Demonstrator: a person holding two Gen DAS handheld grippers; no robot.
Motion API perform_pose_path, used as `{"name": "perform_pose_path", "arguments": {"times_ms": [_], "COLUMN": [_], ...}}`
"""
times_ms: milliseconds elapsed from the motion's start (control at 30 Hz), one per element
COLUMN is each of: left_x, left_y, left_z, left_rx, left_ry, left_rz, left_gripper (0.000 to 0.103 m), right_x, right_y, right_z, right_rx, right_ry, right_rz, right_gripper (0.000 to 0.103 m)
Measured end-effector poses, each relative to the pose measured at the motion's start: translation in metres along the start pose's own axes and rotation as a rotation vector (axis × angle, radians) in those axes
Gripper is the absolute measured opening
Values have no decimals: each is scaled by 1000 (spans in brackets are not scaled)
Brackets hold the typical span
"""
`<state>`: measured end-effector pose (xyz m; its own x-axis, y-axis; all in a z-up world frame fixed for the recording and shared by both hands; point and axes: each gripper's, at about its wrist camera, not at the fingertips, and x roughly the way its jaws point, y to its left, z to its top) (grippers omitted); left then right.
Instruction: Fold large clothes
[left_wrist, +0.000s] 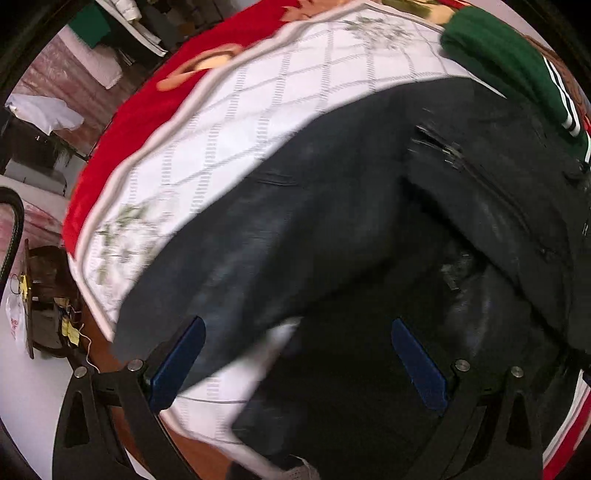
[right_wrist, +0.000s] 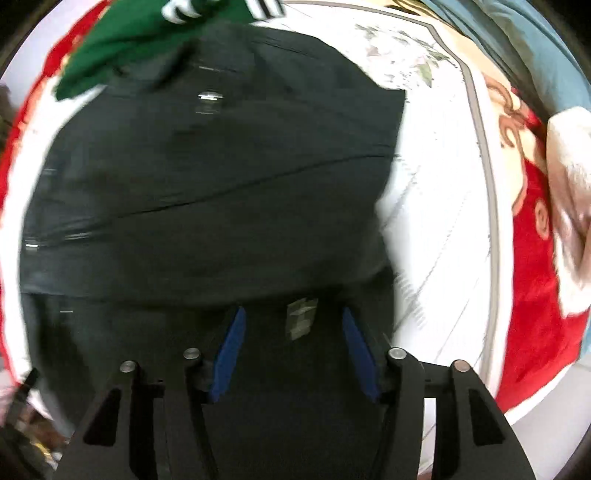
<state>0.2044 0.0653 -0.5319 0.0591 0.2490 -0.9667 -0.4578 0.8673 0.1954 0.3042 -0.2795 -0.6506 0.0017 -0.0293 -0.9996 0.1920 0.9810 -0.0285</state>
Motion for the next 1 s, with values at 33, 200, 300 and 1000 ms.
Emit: {"name": "perform_pose_path", "arguments": {"times_ms": [33,200,300,1000], "left_x": [3,10,11,104], "left_y": [-9,-17,22,298], "left_z": [1,-9,-34,-103], "left_rx": [-1,-72,-193,-1256], "left_ry": [-6,18,99,-52], "left_rz": [3,21,-27,-398], "left_gripper": [103,103,103,29], "right_x": [7,37,26,26], "right_y": [-5,-18,-3,103], "right_z": [3,5,-5,-92], "right_rx": [-25,-45,-68,-195], "right_ry": [-12,-4,32,90], "right_rz": [-18,-200,-170,225], "right_gripper": [47,47,47,63]}}
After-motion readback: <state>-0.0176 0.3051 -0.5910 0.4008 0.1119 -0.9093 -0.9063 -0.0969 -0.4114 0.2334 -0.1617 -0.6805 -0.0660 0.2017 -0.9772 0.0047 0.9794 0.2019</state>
